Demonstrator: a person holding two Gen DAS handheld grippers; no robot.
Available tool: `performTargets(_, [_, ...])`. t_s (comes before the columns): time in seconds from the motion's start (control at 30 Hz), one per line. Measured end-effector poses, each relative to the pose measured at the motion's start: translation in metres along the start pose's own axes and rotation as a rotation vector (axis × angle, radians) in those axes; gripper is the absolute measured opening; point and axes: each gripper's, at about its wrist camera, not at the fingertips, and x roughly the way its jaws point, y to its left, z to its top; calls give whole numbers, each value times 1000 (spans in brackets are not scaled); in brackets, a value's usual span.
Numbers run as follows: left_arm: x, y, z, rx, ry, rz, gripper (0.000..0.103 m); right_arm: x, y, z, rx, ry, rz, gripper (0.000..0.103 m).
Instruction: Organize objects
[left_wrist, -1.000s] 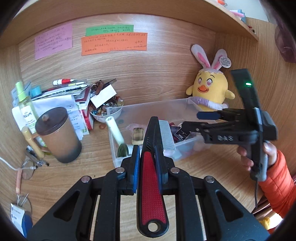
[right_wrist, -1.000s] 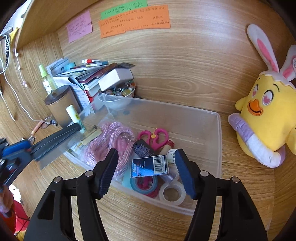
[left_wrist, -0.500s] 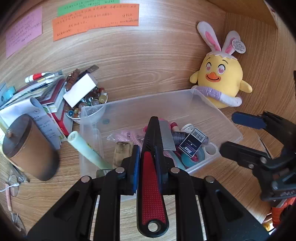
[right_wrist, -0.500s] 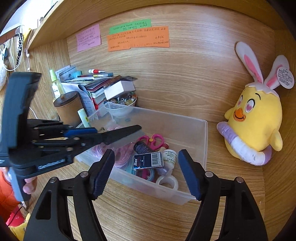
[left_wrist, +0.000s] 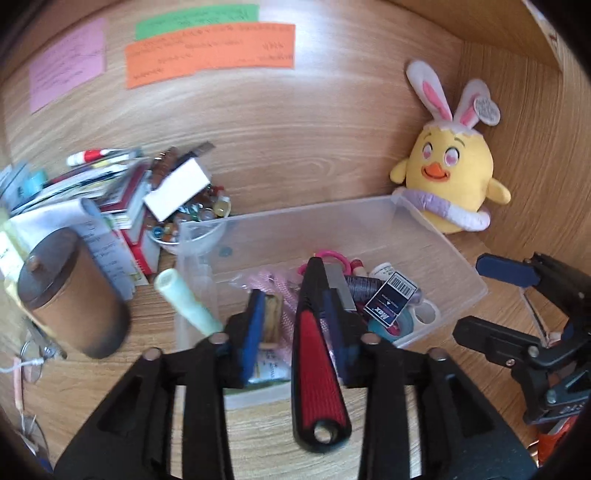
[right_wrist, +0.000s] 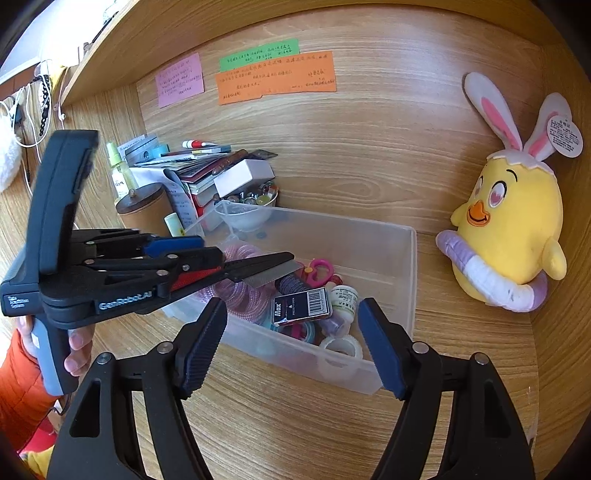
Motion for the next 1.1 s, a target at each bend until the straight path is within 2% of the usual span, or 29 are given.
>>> performTargets(0.13, [-16, -1, -5, 5, -34, 7, 45, -4, 2, -2, 6, -7, 6, 76])
performTargets(0.2, [-27, -3, -10, 9, -60, 11, 56, -8, 4, -4, 5, -12, 10, 78])
performTargets(0.33, [-50, -7, -22, 26, -122, 29, 67, -13, 9, -7, -5, -27, 0, 81])
performTargets(0.4, [-59, -8, -29, 34, -149, 48, 77, -16, 11, -9, -8, -34, -4, 82])
performTargets(0.6, [-79, -6, -46, 14, -197, 75, 94, -26, 14, -17, 11, -59, -1, 84])
performTargets(0.8, [-90, -7, -60, 1, -229, 104, 102, -33, 18, -26, 23, -70, 6, 88])
performTargets(1.1, [-86, -4, -69, -32, -218, 104, 102, -43, 24, -36, 36, -91, 12, 94])
